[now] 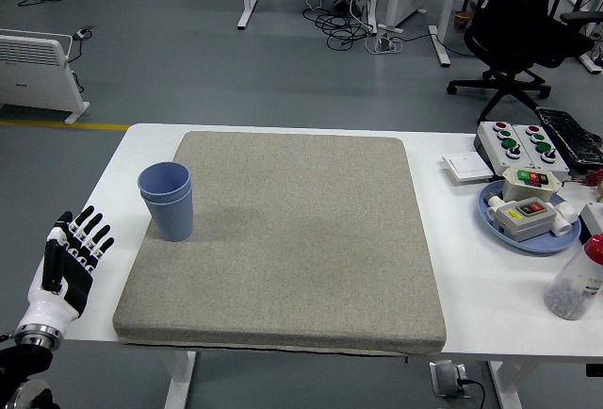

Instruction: Push cup pick cup insert cup

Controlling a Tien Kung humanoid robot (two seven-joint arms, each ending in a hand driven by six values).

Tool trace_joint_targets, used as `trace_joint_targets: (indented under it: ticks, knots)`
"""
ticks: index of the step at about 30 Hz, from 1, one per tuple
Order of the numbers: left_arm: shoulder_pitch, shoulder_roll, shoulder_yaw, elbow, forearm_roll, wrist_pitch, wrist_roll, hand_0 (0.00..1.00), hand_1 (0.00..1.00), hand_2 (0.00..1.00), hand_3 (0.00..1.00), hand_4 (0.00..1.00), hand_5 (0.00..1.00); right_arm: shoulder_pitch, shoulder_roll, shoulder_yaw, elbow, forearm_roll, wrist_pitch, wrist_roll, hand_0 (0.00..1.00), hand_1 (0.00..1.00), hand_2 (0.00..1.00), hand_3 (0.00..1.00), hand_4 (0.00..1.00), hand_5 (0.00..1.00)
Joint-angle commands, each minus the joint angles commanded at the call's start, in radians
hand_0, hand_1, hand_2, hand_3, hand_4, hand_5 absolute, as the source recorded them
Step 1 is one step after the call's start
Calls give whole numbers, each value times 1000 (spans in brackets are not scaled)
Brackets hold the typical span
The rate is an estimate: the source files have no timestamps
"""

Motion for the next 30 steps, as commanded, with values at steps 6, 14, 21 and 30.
trace_joint_targets:
  ticks: [6, 14, 21, 30]
  knots:
    - [0, -4, 2, 6, -6, 3, 0, 890, 907, 930, 896, 584, 998, -1, 2, 6, -2, -5, 0, -3, 698, 602, 624, 579, 120, 474]
    - [-22, -2, 9, 3, -7, 4, -1, 889, 907, 929, 895, 583, 998, 1, 0, -18, 0, 37, -2, 11, 698, 601, 624, 579, 120, 475]
    - [-24, -13, 1, -2, -6, 3, -5, 889, 907, 929, 895, 584, 998, 3, 4, -16, 2, 23, -3, 10, 698, 602, 625, 579, 119, 476]
    - [-30, -12, -15, -3, -6, 4, -10, 890, 906, 929, 897, 583, 998, 14, 0, -21, 1, 30, 0, 9, 698, 601, 625, 579, 120, 477]
